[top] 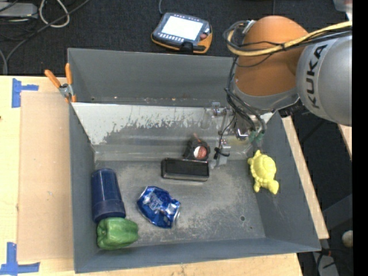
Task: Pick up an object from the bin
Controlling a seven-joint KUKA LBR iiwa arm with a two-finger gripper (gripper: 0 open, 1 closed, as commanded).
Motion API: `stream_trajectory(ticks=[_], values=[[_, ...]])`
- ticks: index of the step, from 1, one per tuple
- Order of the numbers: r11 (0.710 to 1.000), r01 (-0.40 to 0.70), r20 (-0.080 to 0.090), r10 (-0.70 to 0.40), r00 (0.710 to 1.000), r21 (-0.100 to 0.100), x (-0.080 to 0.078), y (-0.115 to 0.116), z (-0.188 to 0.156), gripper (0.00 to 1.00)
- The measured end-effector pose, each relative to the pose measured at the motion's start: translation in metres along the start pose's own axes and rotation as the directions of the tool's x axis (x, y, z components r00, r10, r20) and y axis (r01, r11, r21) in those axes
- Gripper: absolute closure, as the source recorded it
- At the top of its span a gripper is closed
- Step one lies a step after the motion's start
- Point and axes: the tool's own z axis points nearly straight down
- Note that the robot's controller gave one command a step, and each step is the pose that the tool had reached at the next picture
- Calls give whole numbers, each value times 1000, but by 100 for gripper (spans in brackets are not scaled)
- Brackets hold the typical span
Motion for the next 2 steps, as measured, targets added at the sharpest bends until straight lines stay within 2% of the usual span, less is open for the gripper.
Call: stream_trajectory(ticks=[1,2], values=[[1000,-1,8,1,1000,0,-1,0,-5,0],[998,65,8,-65,998,0,-3,7,144,0]])
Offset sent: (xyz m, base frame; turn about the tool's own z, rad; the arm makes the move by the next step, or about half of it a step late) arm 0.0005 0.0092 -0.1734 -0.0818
